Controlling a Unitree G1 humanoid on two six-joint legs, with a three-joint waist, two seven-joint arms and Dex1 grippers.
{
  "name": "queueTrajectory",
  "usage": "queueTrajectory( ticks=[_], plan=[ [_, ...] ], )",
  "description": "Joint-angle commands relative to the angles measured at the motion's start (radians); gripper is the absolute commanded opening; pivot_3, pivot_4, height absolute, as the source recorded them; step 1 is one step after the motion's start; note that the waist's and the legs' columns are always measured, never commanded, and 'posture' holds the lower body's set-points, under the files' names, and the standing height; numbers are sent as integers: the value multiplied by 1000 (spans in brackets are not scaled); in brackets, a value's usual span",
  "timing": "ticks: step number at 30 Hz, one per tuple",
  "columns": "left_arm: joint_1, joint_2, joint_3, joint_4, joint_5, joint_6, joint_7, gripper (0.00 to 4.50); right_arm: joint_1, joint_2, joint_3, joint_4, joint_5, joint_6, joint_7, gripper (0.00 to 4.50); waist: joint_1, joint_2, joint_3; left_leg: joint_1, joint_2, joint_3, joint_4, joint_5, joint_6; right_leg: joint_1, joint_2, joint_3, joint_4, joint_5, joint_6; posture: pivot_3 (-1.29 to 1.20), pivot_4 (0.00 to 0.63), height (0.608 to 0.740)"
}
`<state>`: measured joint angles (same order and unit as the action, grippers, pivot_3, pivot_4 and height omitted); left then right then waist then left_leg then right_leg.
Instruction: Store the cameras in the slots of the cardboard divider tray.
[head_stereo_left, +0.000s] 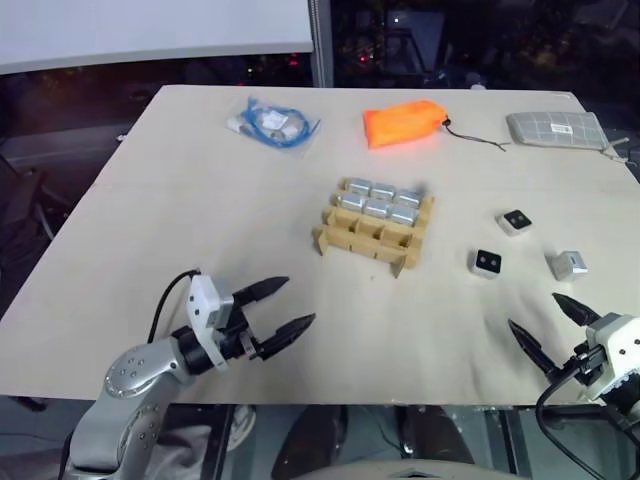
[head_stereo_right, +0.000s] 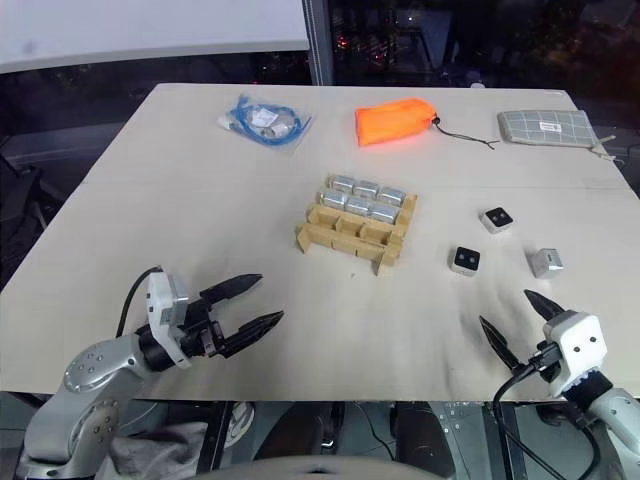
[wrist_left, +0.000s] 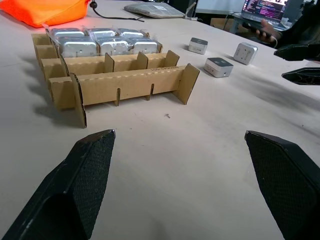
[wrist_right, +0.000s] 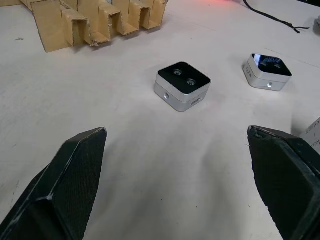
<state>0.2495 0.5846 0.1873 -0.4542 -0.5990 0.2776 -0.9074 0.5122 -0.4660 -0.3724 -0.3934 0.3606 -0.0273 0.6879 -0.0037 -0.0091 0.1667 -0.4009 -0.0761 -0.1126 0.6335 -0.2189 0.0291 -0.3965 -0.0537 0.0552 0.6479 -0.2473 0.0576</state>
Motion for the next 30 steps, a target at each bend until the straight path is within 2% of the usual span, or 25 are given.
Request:
queueTrajectory(
  ticks=[1, 3, 5, 9, 10, 14, 20, 27, 30],
  plan=[
    [-39, 8, 13, -34, -51, 18, -3, 4359, -51, -24, -53, -55, -5, 112, -105, 4500, 0, 0, 0, 0, 0, 0, 0, 0, 0, 0, 0, 0, 0, 0, 0, 0, 150, 740],
    [-102, 9, 27, -29, -144, 57, -29, 4359, -137, -59, -77, -114, -41, 329, -254, 4500, 0, 1, 1, 0, 0, 0, 0, 0, 0, 0, 0, 0, 0, 0, 0, 0, 150, 740],
    [-136, 22, 33, -32, -195, 85, -55, 4359, -190, -93, -90, -149, -62, 459, -318, 4500, 0, 3, 1, -1, 0, 0, 2, 0, 0, -1, 0, 0, 0, 0, 0, 0, 150, 740],
    [-201, 97, 8, -78, -261, 120, -170, 4359, -369, -225, -137, -122, -13, 776, -363, 4500, 0, 4, 1, 0, 0, 0, 0, 0, 0, 0, 1, -3, -1, 1, -3, 0, 150, 740],
    [-213, 117, 2, -88, -271, 125, -202, 4359, -420, -257, -145, -108, 13, 872, -364, 4500, -1, 4, 2, -2, 0, 0, -1, 3, 4, -2, 1, -6, -1, 2, -5, 0, 150, 740],
    [-237, 161, -10, -102, -289, 133, -276, 4359, -540, -323, -142, -59, 77, 1103, -340, 4500, 1, 5, 2, -5, 0, -1, -1, 2, 6, -3, 1, -8, -3, 2, -5, 0, 150, 740],
    [-238, 192, -5, -104, -280, 126, -333, 4359, -632, -348, -134, 2, 109, 1251, -326, 4500, 1, 5, 2, -14, -1, -1, 0, 2, 7, -11, 0, -9, -4, 5, -1, 0, 150, 740],
    [-258, 181, -4, -106, -280, 132, -309, 4359, -646, -331, -108, 26, 100, 1260, -326, 4500, 0, 5, 2, -14, -1, -1, 0, 2, 7, -11, 0, -10, -4, 5, -1, 0, 150, 740],
    [-263, 176, -10, -114, -281, 138, -292, 4500, -655, -321, -91, 67, 85, 1232, -332, 3665, -2, 5, 2, -14, -1, -1, 0, 2, 7, -11, 0, -9, -4, 5, -1, 0, 150, 740]
  ],
)
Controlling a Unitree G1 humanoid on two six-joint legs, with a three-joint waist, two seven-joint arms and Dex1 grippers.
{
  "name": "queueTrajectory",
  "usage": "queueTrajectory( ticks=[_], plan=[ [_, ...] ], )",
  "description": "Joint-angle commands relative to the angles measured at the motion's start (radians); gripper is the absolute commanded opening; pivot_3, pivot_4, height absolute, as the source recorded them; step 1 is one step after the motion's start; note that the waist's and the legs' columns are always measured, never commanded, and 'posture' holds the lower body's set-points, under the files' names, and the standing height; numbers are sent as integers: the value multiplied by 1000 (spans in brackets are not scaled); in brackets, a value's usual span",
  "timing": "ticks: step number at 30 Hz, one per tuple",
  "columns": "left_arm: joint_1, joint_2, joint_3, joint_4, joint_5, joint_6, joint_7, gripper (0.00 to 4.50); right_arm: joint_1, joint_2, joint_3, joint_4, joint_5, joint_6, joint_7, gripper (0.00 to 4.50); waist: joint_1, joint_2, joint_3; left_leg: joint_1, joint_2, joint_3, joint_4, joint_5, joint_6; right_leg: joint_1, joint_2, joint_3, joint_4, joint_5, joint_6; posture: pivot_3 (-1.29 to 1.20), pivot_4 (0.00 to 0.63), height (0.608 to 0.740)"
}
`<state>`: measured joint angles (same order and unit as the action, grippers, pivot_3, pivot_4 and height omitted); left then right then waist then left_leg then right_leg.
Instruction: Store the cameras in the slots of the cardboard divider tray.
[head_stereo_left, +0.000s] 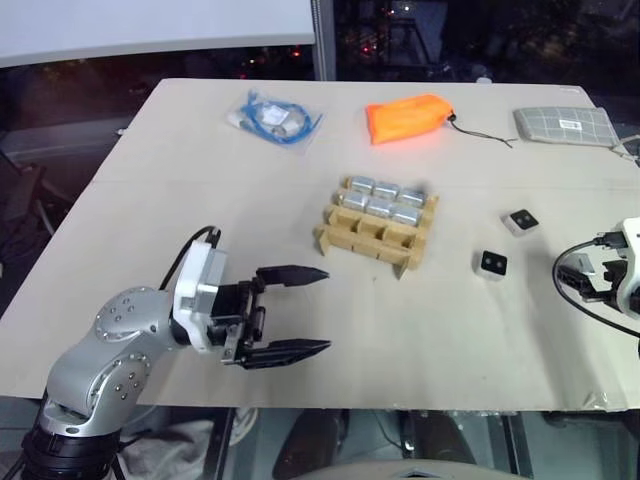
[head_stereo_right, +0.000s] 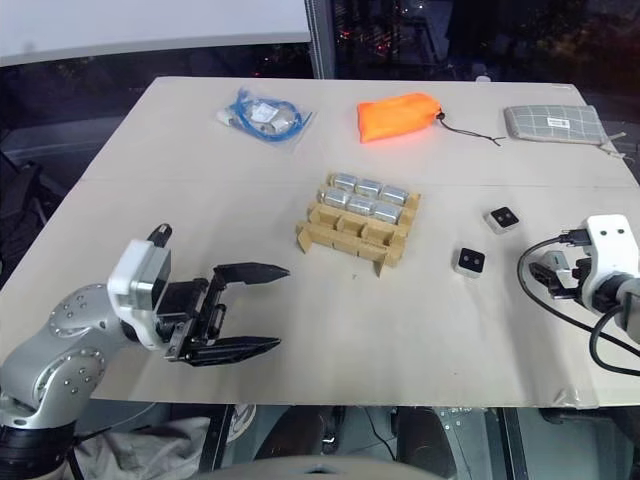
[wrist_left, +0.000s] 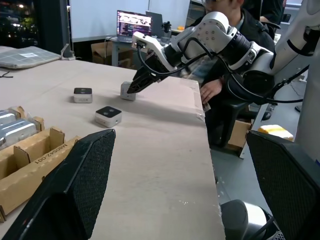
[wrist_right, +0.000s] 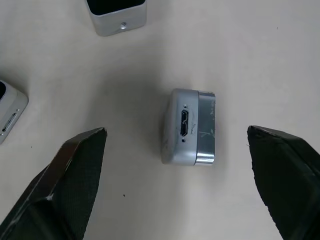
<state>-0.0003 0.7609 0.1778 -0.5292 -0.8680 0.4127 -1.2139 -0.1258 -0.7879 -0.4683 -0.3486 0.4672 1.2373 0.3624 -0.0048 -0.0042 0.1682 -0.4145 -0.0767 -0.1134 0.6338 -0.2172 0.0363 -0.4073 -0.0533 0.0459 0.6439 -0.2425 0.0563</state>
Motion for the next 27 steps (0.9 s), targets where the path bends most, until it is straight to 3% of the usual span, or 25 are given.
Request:
queueTrajectory(
  ticks=[1, 5, 7, 11, 13, 15, 18, 23, 27],
  plan=[
    [-16, -1, -2, -41, -12, 4, 20, 4500, -20, 4, 13, 35, -27, -43, -8, 3201, -1, 0, 0, 0, 0, 0, 0, 0, 0, 0, 0, 0, 0, 0, 0, 0, 150, 740],
    [-21, -4, -3, -50, -16, 11, 39, 4500, -29, 10, 39, 71, -43, -75, -3, 1285, -2, 0, 0, 0, 0, 0, 0, 0, 0, 0, 0, 0, 1, 0, 0, 0, 150, 740],
    [-18, -5, -1, -56, -17, 14, 48, 4500, -30, 8, 45, 81, -46, -83, 0, 738, -4, 0, 0, 0, 0, 0, 0, 0, 0, 0, 0, 0, 1, 0, 0, 0, 150, 740],
    [-10, -11, 8, -65, -18, 19, 78, 4500, -22, -21, 67, 81, -60, -142, 31, 742, -5, 0, 0, 1, 0, 0, 1, 0, 0, 0, 0, 0, 1, 0, 0, 0, 150, 740],
    [0, -16, 13, -66, -18, 20, 92, 4500, -29, -44, 86, 45, -59, -256, 104, 742, -6, 0, 0, 1, 0, 0, 1, 0, 0, 0, 0, 1, 2, 0, 0, 0, 150, 740],
    [17, -30, 19, -61, -16, 16, 115, 4500, -93, -16, 115, -39, 21, -384, 235, 742, -12, 1, 0, 1, 0, 1, 1, 0, 0, 0, 1, 1, 2, 0, 0, 0, 150, 740],
    [43, -49, 20, -50, -2, 4, 127, 4500, -242, 11, 241, -69, 29, -461, 301, 742, -31, 2, 1, 2, 2, 4, 1, 0, 0, -1, 2, 4, 4, 0, 0, 0, 150, 740],
    [83, -104, 65, -4, 4, -19, 183, 4500, -574, 216, 554, 132, -88, -611, 343, 742, -35, 0, 0, 3, 2, 3, 2, 0, 0, -1, 3, 4, 7, 0, 0, 0, 150, 740],
    [164, -132, 156, 28, 37, -71, 218, 4500, -701, 389, 713, 337, -187, -744, 377, 742, -30, -1, 0, 1, 2, 4, 2, 1, -2, -6, 2, 5, 10, 0, 0, 0, 150, 740]
  ],
)
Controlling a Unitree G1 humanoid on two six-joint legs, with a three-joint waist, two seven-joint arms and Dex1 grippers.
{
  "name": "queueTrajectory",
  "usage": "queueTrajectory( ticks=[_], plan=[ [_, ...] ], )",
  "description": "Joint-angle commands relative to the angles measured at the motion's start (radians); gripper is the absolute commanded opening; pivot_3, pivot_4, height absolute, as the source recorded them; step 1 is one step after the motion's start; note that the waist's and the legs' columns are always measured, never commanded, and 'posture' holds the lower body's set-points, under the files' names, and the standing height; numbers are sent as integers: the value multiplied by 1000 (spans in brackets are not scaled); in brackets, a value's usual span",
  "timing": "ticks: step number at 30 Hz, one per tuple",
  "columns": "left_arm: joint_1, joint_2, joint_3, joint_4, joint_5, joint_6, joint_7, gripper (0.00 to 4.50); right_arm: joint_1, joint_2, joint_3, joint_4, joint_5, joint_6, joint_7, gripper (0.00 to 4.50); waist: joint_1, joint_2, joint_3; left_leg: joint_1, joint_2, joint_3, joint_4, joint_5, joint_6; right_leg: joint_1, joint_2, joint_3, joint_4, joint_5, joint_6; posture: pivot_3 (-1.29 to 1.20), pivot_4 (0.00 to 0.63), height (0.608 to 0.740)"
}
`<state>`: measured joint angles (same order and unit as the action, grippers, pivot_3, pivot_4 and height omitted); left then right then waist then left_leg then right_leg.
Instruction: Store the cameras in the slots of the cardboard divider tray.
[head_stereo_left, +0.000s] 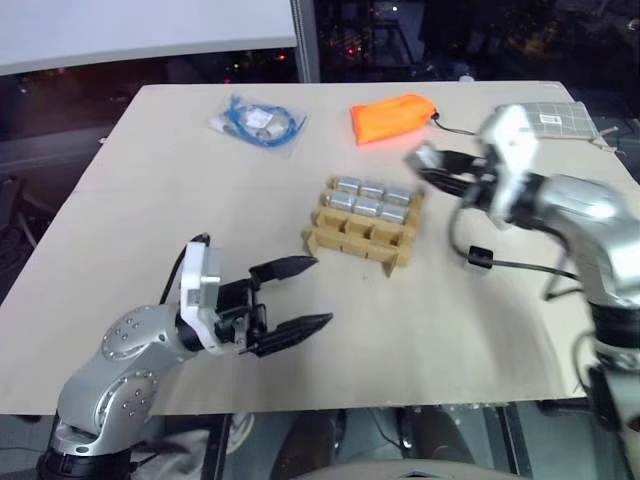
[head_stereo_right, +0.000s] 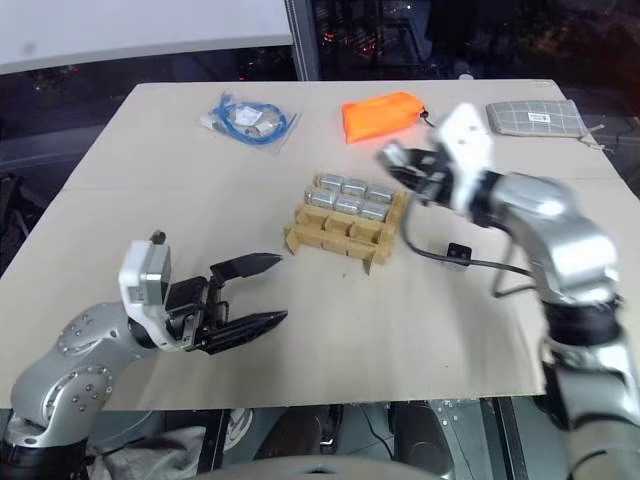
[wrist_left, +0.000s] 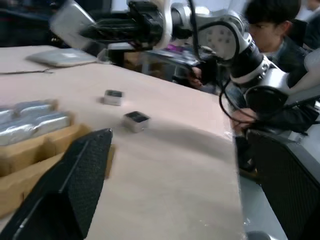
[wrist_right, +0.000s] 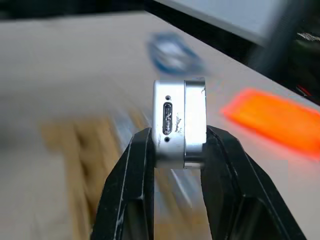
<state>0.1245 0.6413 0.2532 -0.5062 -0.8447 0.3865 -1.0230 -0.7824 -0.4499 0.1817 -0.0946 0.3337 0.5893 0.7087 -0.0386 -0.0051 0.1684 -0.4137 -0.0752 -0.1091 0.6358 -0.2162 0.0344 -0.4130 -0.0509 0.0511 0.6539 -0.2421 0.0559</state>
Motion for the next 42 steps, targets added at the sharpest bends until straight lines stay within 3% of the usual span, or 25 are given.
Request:
queueTrajectory(
  ticks=[1, 10, 22, 29, 33, 36, 39, 42],
  plan=[
    [58, -22, 109, 11, 14, -53, 45, 4500, -57, 79, 88, 127, -73, -128, 44, 742, 7, 0, 0, -1, -1, 0, 0, 1, -3, -1, -1, 0, 1, 0, 0, 0, 150, 740],
    [167, -64, 260, 10, 67, -121, 150, 4500, -84, 200, 151, 343, -158, -258, 107, 742, 26, 0, 0, -1, -3, -1, -1, 1, -3, -2, -3, -1, 2, 0, 0, 0, 150, 740],
    [185, -53, 274, -1, 73, -150, 141, 4500, -109, 179, 210, 505, -300, -350, 221, 742, 21, 0, 0, 1, -3, -2, -1, 2, -4, -2, -2, -1, 5, 0, 0, 0, 150, 740],
    [164, -45, 244, -27, 68, -144, 141, 4500, -107, 177, 162, 444, -313, -380, 209, 3847, 21, 0, 0, 1, -3, -2, -1, 2, -4, -2, -2, -1, 5, 0, 0, 0, 150, 740],
    [114, -37, 191, -47, 60, -124, 144, 4500, -50, 130, 3, 130, -155, -156, 190, 3847, 27, 0, 0, -1, -3, -3, -1, 2, -4, -3, -2, -2, 4, 0, 0, 0, 150, 740],
    [57, -29, 126, -79, 44, -96, 150, 4500, 17, 33, -162, -79, -64, 58, 128, 3847, 37, -1, 0, -2, -5, -5, -1, 1, -2, -2, -4, -4, 3, 0, 0, 0, 150, 740],
    [8, -26, 74, -93, 36, -74, 151, 4500, 84, -50, -262, -120, -90, 156, 25, 3847, 38, -2, -1, -1, -6, -6, 0, 0, -1, -1, -5, -5, 2, 0, 0, 0, 150, 740],
    [-47, -29, 27, -83, 38, -61, 148, 4500, 141, -105, -320, -32, -184, 137, -123, 3847, 34, -1, -1, 0, -6, -6, 0, 0, -1, -1, -5, -4, 4, 0, 0, 0, 150, 740]
  ],
)
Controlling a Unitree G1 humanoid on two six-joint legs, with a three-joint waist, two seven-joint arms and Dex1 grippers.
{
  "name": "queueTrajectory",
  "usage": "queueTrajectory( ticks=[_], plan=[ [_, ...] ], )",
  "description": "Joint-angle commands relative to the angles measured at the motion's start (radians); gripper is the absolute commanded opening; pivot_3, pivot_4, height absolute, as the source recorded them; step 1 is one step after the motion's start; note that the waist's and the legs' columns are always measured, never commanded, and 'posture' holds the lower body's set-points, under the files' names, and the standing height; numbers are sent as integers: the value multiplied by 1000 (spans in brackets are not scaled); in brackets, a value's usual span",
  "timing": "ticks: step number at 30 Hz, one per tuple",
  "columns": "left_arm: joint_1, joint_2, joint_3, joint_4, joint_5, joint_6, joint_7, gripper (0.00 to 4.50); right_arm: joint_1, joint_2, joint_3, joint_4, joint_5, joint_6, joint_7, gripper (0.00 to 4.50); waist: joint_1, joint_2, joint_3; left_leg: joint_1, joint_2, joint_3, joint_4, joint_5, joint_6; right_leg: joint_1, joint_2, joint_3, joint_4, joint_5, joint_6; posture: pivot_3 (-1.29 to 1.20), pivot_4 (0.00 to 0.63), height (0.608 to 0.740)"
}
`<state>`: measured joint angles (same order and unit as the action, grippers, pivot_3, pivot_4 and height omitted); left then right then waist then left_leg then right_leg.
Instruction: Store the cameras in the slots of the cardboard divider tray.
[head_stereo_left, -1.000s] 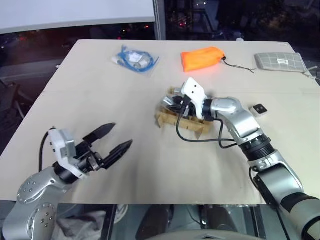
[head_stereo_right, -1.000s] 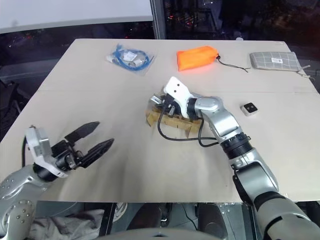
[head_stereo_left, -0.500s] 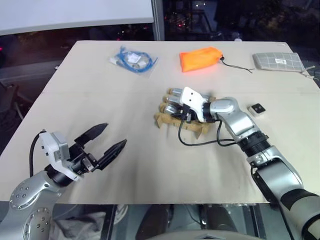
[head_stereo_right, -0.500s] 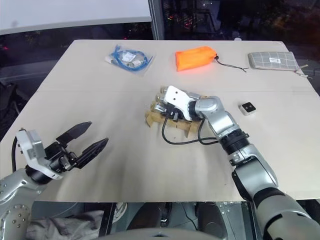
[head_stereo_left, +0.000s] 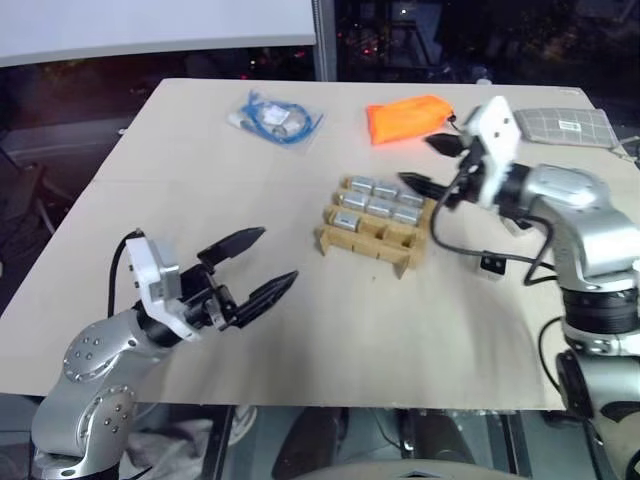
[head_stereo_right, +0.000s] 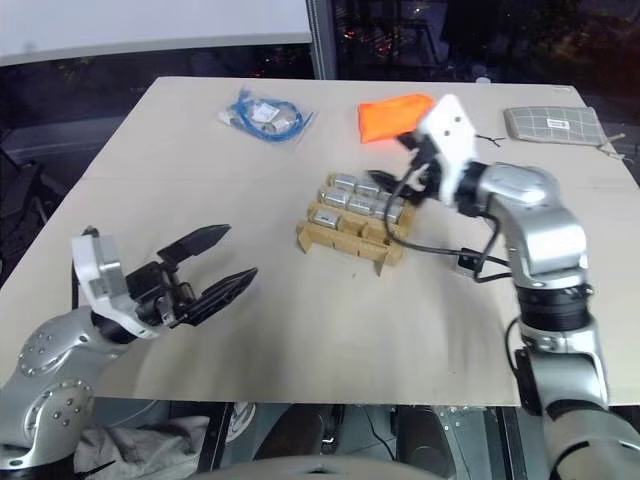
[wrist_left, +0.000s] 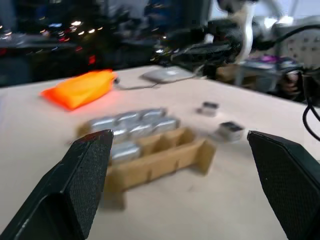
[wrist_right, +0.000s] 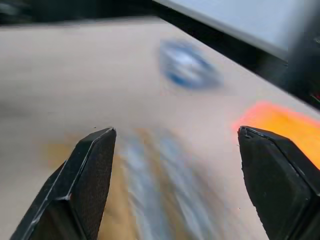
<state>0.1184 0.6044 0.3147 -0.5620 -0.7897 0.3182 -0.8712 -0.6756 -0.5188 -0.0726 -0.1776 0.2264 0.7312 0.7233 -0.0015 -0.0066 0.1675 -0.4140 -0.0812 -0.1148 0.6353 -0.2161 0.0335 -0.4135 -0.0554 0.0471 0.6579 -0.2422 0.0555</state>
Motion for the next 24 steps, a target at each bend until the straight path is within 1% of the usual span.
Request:
queueTrajectory(
  ticks=[1, 3, 5, 7, 10, 13, 19, 24],
  plan=[
    [-57, 6, -44, -20, -16, 9, -6, 4500, 43, -38, -85, 86, -85, -6, -172, 3847, -7, 0, 0, 0, 0, 1, 0, 0, 0, 0, 0, 1, 1, 0, 0, 0, 150, 740],
    [-78, 5, -56, -5, -14, 10, -10, 4500, 61, -43, -101, 146, -95, -19, -210, 3847, -15, 1, 0, 1, 0, 3, 0, 1, -1, -1, 1, 3, 2, 0, 0, 0, 150, 740],
    [-90, 6, -62, 3, -12, 10, -16, 4500, 80, -56, -88, 186, -112, -46, -219, 3847, -20, 1, 0, 1, 1, 5, 0, 1, -1, -2, 1, 5, 2, 0, 0, 0, 150, 740],
    [-95, 5, -64, 5, -12, 12, -20, 4500, 97, -60, -88, 248, -107, -70, -208, 3847, -21, 1, 1, 1, 2, 6, 0, 2, -3, -2, 2, 6, 2, 0, 0, 0, 150, 740],
    [-89, 6, -62, 0, -15, 14, -23, 4500, 107, -80, -87, 370, -109, -118, -185, 3847, -16, 1, 1, 1, 2, 7, 0, 2, -2, -2, 2, 6, 2, 0, 0, 0, 150, 740],
    [-70, 4, -63, -12, -17, 14, -25, 4500, 96, -97, -85, 448, -107, -153, -171, 3847, -14, 1, 1, 1, 2, 7, 0, 1, 0, -1, 2, 6, 2, 0, 0, 0, 150, 740],
    [-56, 3, -67, -17, -16, 11, -24, 4500, 88, -107, -71, 527, -111, -202, -165, 3847, -14, 1, 1, 1, 2, 7, 0, 1, 0, -1, 2, 6, 2, 0, 0, 0, 150, 740],
    [-63, 7, -68, -8, -16, 13, -27, 4500, 87, -107, -71, 543, -107, -212, -168, 3847, -13, 1, 1, 1, 2, 7, 0, 1, 0, -1, 2, 6, 2, 0, 0, 0, 150, 740]
  ],
)
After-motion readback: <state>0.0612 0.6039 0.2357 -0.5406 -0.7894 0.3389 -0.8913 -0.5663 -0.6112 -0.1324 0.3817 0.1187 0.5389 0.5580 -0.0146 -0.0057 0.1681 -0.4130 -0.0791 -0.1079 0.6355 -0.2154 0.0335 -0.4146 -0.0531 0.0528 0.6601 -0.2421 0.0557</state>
